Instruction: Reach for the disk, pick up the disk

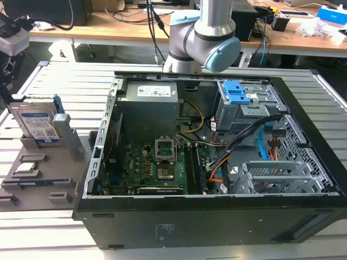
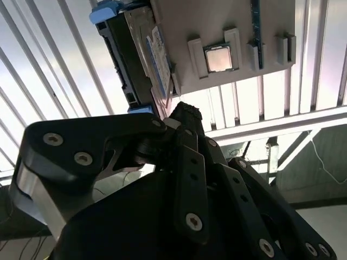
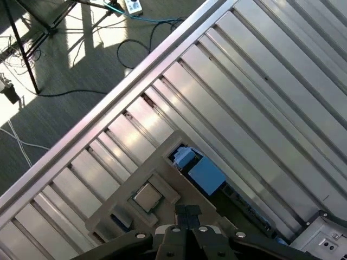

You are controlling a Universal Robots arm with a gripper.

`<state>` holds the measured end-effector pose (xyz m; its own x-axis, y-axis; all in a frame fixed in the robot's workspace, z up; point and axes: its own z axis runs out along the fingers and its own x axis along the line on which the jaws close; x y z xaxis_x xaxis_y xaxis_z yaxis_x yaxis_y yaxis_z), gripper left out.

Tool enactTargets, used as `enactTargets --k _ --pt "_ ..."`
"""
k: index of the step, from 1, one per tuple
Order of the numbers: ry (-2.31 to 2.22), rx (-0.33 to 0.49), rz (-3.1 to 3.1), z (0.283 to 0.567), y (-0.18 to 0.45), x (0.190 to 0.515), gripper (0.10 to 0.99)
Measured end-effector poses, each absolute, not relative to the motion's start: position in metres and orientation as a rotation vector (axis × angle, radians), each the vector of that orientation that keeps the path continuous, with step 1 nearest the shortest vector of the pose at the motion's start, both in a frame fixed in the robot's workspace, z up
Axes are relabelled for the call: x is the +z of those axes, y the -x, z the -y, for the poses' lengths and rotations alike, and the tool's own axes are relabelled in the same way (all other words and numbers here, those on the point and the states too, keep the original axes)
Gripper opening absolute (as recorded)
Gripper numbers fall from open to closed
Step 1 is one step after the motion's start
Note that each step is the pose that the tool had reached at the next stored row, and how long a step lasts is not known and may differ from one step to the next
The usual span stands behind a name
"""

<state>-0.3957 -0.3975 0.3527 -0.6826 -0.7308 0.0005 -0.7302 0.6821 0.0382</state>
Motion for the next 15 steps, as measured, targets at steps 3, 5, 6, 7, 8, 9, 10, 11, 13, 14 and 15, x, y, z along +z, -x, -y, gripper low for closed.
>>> enactTargets --k 3,5,6,7,8,9,10,11,13,14,15 --pt "-1.291 -0.054 2.846 0.3974 0.3957 0.3527 0.106" --pt "-1.323 -0.054 2.831 0.3974 0.3957 0.3527 0.106" --pt "-1.338 -0.054 2.823 0.3974 0.3957 0.3527 0.106" --pt "-1.359 -0.053 2.813 0.3974 0.3957 0.3527 0.106" --pt "-1.39 -0.053 2.797 0.3974 0.3957 0.3527 0.106" --pt "-1.407 -0.053 2.789 0.3974 0.3957 0.3527 0.106" --pt "-1.419 -0.053 2.782 0.3974 0.3957 0.3527 0.106" --pt "-1.434 -0.053 2.775 0.3974 0.3957 0.3527 0.106" --pt "-1.462 -0.052 2.759 0.3974 0.3957 0.3527 0.106" --pt "-1.485 -0.052 2.747 0.3974 0.3957 0.3527 0.106" --pt "-1.495 -0.052 2.741 0.3974 0.3957 0.3527 0.106"
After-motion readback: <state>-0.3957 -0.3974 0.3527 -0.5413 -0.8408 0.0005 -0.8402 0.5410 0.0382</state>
